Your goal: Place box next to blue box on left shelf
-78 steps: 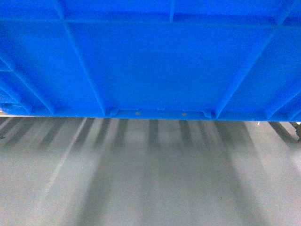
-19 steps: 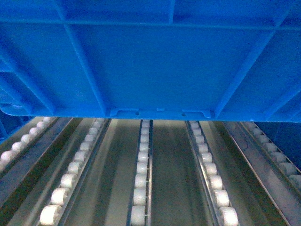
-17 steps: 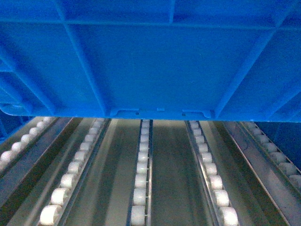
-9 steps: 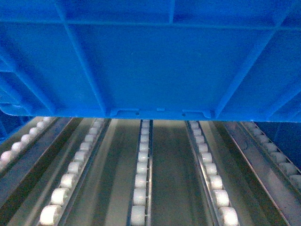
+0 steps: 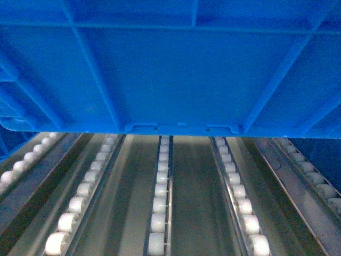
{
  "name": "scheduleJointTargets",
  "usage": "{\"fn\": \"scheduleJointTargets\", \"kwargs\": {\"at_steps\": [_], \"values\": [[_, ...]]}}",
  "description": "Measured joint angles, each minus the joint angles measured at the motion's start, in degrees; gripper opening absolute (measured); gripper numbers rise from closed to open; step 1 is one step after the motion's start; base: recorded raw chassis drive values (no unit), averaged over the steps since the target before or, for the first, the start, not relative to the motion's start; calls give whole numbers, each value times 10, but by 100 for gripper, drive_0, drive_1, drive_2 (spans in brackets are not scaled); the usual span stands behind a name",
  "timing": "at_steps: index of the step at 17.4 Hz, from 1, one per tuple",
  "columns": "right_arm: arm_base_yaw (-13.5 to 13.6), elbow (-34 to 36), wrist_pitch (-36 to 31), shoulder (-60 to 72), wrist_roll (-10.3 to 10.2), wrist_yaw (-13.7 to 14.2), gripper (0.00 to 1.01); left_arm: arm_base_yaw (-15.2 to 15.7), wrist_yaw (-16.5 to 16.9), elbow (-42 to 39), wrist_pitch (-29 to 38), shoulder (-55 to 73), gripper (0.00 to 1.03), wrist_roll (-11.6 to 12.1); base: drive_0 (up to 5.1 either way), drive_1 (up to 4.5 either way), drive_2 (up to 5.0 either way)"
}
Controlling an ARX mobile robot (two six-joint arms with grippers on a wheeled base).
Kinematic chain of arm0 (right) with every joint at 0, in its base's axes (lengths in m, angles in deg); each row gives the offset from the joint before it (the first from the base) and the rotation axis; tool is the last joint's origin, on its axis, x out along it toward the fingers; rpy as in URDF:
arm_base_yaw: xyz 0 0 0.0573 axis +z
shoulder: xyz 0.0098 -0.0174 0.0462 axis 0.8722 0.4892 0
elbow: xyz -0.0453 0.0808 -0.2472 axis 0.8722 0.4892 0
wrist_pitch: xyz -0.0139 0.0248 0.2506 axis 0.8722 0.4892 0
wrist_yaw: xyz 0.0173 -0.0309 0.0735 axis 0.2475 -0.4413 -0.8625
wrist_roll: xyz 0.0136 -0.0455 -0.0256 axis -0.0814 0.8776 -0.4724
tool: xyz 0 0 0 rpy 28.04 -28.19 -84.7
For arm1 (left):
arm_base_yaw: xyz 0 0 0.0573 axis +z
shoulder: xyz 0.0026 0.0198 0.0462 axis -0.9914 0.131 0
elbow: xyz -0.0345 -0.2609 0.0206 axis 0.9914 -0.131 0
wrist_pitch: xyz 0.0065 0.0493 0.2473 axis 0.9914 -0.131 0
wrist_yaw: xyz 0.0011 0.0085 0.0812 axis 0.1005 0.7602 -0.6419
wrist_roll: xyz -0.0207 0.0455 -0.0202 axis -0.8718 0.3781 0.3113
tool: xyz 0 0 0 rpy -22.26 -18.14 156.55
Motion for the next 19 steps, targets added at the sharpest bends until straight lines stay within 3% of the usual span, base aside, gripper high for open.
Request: {"fn": "scheduleJointTargets", "kwargs": {"at_steps": [7, 8, 10, 11, 16, 19], "values": [[0, 0, 0, 0, 0, 0, 9, 0, 0, 0, 0, 0, 9, 0, 0, 0, 0], [7, 0, -5, 2, 7, 24, 9, 0, 0, 0, 0, 0, 9, 0, 0, 0, 0], [39, 0, -6, 3, 30, 127, 10, 0, -3, -3, 17, 2, 9, 10, 0, 0, 0], [38, -1, -2, 3, 32, 147, 12, -17, -46, -19, 68, 10, 9, 27, 0, 0, 0], [33, -9, 18, 4, 38, 150, 13, -35, -96, -26, 85, 17, 10, 35, 0, 0, 0], [34, -24, 49, 9, 23, 134, 13, -31, -106, -26, 75, 13, 11, 39, 0, 0, 0]]}}
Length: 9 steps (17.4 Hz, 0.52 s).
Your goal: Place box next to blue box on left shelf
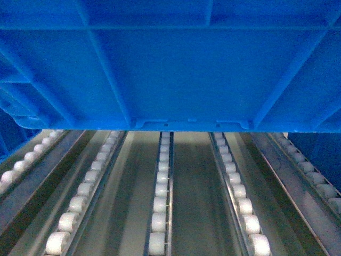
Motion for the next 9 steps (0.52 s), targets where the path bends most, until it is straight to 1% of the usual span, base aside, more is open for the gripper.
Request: {"fn": "scheduleJointTargets", "kwargs": {"at_steps": [1, 2, 3, 5, 6, 7, 8, 9], "values": [[0, -6, 17, 3, -9, -11, 13, 6, 0, 1, -15, -4, 11, -3, 0, 0, 0], [0, -15, 45, 7, -24, -27, 13, 13, 2, 8, -46, -7, 11, -8, 0, 0, 0], [2, -20, 71, 11, -38, -42, 12, 23, 8, 16, -82, -9, 11, -14, 0, 0, 0], [12, -21, 115, 26, -68, -69, 11, 50, 27, 19, -164, -12, 11, -27, 0, 0, 0], [17, -21, 136, 33, -79, -84, 10, 63, 38, 24, -214, -12, 11, -37, 0, 0, 0], [19, -21, 151, 36, -85, -91, 10, 68, 43, 29, -250, -12, 11, -47, 0, 0, 0], [19, -19, 172, 39, -96, -106, 10, 74, 52, 38, -301, -12, 11, -54, 0, 0, 0], [19, -13, 178, 41, -100, -115, 9, 74, 52, 37, -318, -12, 11, -59, 0, 0, 0]]}}
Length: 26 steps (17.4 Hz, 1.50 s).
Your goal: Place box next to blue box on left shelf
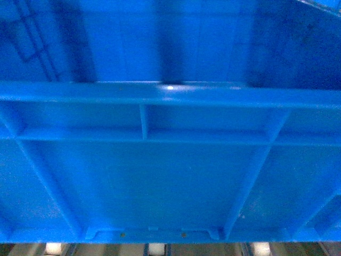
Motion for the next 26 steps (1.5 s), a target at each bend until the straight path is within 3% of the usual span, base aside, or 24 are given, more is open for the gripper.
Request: {"fn": "scheduleJointTargets", "kwargs": {"at_steps": [2, 3, 6, 11, 15, 16, 17, 19, 23, 26], "values": [[-4, 21, 2, 5, -14, -22, 9, 1, 1, 0, -28, 1, 11, -2, 0, 0, 0], [-4, 61, 7, 26, -38, -38, 9, 9, 21, -19, -58, 24, 11, -7, 0, 0, 0], [-8, 77, 13, 35, -31, -31, 9, 6, 49, -59, -35, 56, 11, -43, 0, 0, 0], [-7, 78, 10, 40, -23, -21, 9, 6, 61, -83, -12, 67, 11, -59, 0, 0, 0], [-7, 78, 8, 40, -20, -21, 9, 9, 61, -84, -5, 68, 11, -59, 0, 0, 0], [-6, 79, 8, 40, -21, -14, 15, 10, 62, -84, 0, 68, 11, -58, 0, 0, 0], [-3, 78, 4, 38, -21, 6, 28, 8, 33, -84, 14, 68, 22, -59, 0, 0, 0], [1, 77, -1, 32, -21, -17, 50, 18, -32, -80, 42, 66, 43, -59, 0, 0, 0], [-16, 73, -106, 3, -19, 33, 77, 24, -72, -81, 163, 39, 71, -63, 0, 0, 0], [-26, 53, -212, -29, -21, 64, 100, 18, -83, -70, 207, 19, 96, -64, 0, 0, 0]]}}
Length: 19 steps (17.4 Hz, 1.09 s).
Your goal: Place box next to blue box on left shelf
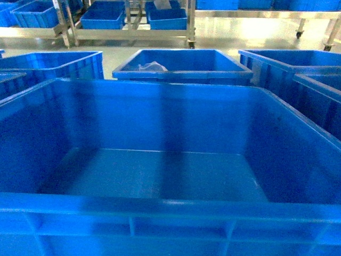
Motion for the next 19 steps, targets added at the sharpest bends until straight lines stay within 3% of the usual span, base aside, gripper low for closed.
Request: {"fn": "scheduleJointTargets", "kwargs": {"at_steps": [3, 7, 8, 9, 10, 12, 13, 16, 17, 18, 19], "values": [[4, -2, -31, -2, 0, 3, 98, -13, 7, 1, 11, 5, 98, 2, 0, 0, 0], [7, 0, -36, -6, 2, 36, 98, -13, -6, 1, 19, 4, 98, 14, 0, 0, 0], [6, 3, -54, -7, 8, 32, 97, -6, 23, -14, 74, 3, 95, 29, 0, 0, 0], [-9, 43, -160, -17, 43, -17, 89, 14, 117, -54, 171, -12, 86, 49, 0, 0, 0], [-21, 92, -225, -42, 85, -56, 80, 30, 200, -112, 249, -42, 75, 70, 0, 0, 0], [-51, 184, -306, -92, 149, -96, 59, 45, 281, -177, 315, -75, 56, 86, 0, 0, 0], [-66, 224, -320, -115, 166, -111, 44, 49, 302, -207, 320, -98, 41, 93, 0, 0, 0], [-89, 289, -330, -163, 176, -138, 16, 68, 310, -259, 322, -145, 12, 93, 0, 0, 0], [-96, 304, -332, -177, 178, -144, 7, 82, 328, -271, 319, -160, 3, 94, 0, 0, 0], [-103, 318, -332, -192, 182, -149, 1, 105, 354, -285, 315, -179, 2, 95, 0, 0, 0], [-108, 335, -331, -210, 182, -154, 2, 111, 352, -294, 310, -193, 2, 95, 0, 0, 0]]}}
